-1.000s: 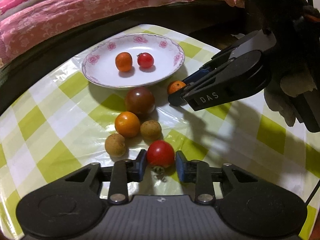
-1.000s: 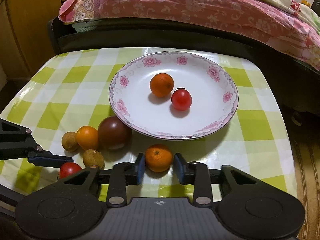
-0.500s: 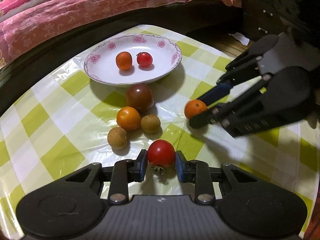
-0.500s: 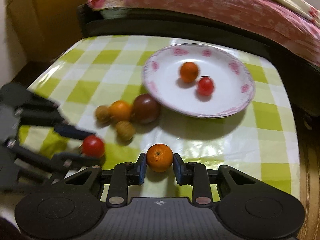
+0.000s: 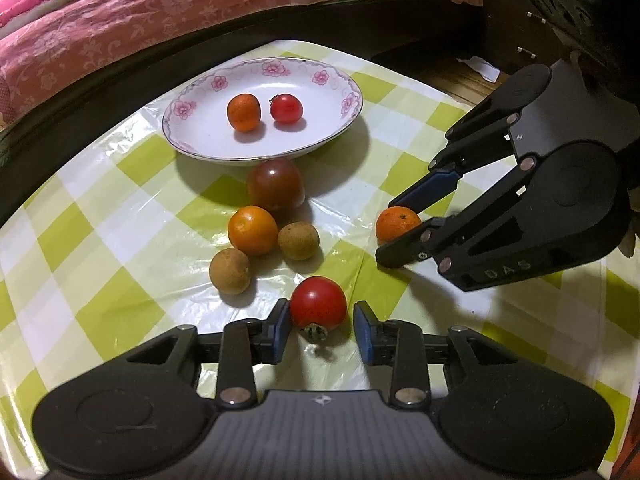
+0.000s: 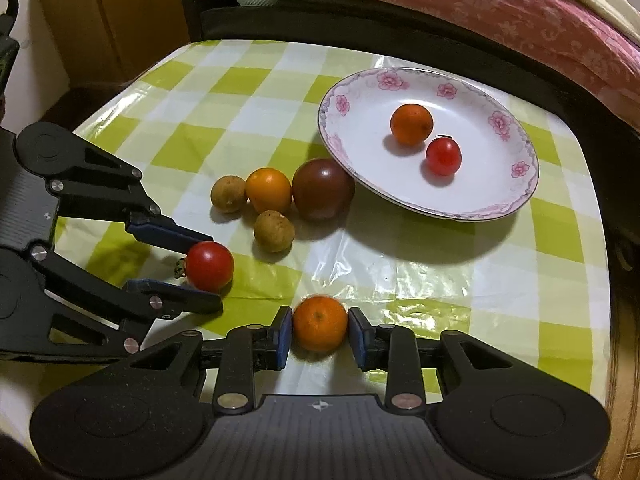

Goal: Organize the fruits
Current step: 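Carry the tomato in the left tool and tangerine in the right tool to the plate, then lower both fruits into the plate and open both tools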

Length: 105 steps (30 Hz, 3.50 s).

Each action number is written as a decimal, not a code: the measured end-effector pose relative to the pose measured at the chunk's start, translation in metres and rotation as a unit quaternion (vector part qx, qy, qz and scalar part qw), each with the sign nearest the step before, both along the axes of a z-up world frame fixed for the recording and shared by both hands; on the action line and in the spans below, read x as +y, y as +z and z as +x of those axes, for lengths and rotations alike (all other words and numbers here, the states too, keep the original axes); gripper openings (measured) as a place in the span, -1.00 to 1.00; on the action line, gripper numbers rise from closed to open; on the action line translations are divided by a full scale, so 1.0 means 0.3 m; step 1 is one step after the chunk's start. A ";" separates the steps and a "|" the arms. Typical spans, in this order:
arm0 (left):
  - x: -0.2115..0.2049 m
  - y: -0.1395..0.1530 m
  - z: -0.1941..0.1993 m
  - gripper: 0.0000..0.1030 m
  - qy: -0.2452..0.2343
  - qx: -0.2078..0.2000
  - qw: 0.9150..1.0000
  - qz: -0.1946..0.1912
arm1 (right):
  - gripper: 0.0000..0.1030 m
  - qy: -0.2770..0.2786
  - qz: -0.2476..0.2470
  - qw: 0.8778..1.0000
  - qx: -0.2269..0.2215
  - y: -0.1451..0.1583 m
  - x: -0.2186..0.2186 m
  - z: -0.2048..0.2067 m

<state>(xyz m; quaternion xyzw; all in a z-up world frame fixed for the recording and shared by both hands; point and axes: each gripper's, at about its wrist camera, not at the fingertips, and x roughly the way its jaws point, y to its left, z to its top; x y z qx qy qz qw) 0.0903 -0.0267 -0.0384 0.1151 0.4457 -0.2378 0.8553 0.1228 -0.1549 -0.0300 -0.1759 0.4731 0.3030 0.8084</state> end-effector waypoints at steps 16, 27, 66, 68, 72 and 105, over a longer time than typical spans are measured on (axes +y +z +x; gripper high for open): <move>0.013 0.000 0.024 -0.27 0.018 0.007 1.000 -0.011 | -0.52 -0.014 -0.029 0.999 -0.001 0.007 0.020 -0.011; -0.001 0.059 0.047 -0.29 0.037 -0.009 0.999 -0.023 | -0.53 -0.015 -0.016 1.000 -0.007 0.034 0.031 -0.035; -0.047 0.105 0.349 -0.29 0.076 -0.062 0.995 -0.008 | -0.53 -0.147 0.020 0.984 -0.095 0.067 -0.042 0.250; -0.047 0.102 0.354 -0.29 0.076 -0.061 0.995 -0.009 | -0.53 -0.149 0.019 0.984 -0.093 0.061 -0.041 0.254; -0.047 0.097 0.361 -0.29 0.078 -0.061 0.995 -0.008 | -0.53 -0.150 0.022 0.984 -0.093 0.054 -0.044 0.263; -0.036 0.106 0.368 -0.15 0.091 -0.069 0.993 -0.008 | -0.40 -0.170 0.042 0.978 -0.109 0.050 -0.055 0.259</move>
